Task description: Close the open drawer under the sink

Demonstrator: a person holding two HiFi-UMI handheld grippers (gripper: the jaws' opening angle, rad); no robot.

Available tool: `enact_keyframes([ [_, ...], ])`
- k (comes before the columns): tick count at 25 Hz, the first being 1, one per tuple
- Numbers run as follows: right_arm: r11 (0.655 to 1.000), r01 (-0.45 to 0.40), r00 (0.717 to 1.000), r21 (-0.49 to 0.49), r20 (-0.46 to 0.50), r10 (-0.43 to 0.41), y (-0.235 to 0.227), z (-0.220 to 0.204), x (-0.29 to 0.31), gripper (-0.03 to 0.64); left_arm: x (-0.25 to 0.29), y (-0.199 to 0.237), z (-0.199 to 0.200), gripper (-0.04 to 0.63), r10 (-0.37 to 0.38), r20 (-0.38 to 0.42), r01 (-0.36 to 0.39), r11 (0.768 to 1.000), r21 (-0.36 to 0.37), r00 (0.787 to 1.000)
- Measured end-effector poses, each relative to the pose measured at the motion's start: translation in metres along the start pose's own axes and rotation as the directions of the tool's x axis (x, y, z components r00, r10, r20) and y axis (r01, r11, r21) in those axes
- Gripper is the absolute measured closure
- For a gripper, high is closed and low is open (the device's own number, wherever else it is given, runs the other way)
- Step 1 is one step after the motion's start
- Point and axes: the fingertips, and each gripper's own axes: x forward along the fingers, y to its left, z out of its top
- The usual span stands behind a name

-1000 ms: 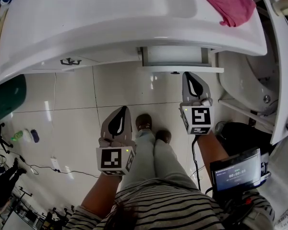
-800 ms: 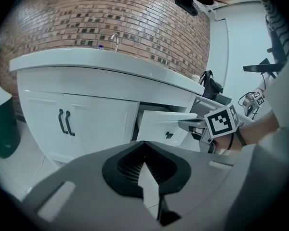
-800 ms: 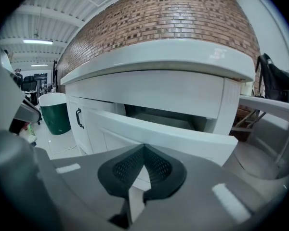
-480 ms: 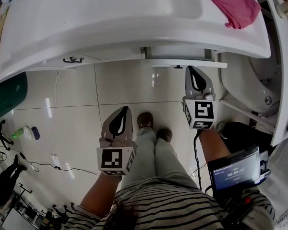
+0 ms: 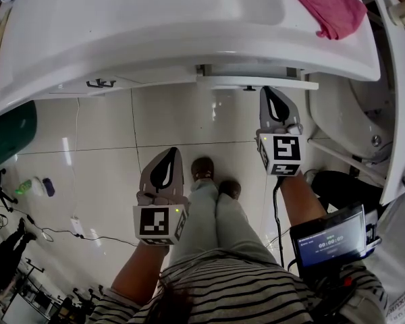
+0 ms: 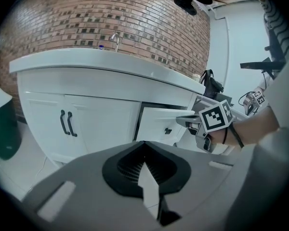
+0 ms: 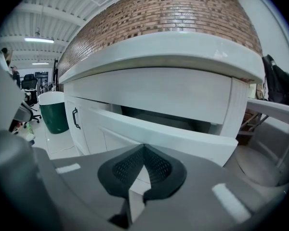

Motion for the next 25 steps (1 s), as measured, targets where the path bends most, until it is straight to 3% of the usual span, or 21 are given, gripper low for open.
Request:
enact_keyframes([
  [25, 0.999, 0.037, 0.999, 0.008, 0.02, -0.038, -0.015, 0.015, 0.029, 0.618, -0.007, 0.005, -0.004, 0.58, 0.012, 0.004, -0.012, 1.0, -0.013, 1.0],
])
